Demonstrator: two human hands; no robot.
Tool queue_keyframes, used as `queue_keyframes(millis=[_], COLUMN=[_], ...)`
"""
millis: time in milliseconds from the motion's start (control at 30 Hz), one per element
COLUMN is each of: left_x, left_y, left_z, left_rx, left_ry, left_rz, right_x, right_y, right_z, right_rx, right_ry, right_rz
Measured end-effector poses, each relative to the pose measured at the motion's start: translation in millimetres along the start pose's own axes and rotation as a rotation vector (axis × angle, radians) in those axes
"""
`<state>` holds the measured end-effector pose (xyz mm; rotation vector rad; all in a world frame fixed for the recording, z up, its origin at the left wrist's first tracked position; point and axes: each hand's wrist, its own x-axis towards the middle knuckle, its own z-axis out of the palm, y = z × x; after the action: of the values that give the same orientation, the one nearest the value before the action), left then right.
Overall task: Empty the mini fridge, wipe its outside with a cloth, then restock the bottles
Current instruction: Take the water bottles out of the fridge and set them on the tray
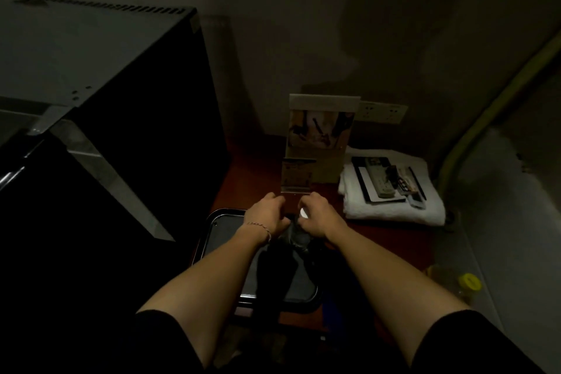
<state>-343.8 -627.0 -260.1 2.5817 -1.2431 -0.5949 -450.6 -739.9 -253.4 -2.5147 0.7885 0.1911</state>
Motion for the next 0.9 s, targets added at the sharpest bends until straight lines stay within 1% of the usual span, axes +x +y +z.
queue_keyframes(millis=[133, 333, 567, 800, 900], left_x=[4.3, 1.4, 5.6, 7.2, 6.5], left_y=[-1.7, 2.2, 1.5, -1.2, -3.4], left_z=[2.9, 2.1, 1.2, -0.2, -1.3], left_rx=[-0.026, 0.017, 0.001, -0.026, -0.042], left_ry=[0.012, 0.023, 0.018, -0.008, 0.007], left_rz=[0.054, 0.154, 0.155, 0.147, 0.139], right_x=[3.4, 3.4, 5.2, 9.4, 9.7], right_y=[0.3, 3.6, 7.4, 6.8, 10.2], right_z=[1.1, -0.6, -3.4, -12.1, -18.8], right_rx=[0.008, 0.008, 0.030, 0.009, 0.000], right_ry=[-0.002, -0.001, 0.012, -0.055, -0.055], right_rz=[-0.007, 0.010, 0.052, 0.076, 0.067])
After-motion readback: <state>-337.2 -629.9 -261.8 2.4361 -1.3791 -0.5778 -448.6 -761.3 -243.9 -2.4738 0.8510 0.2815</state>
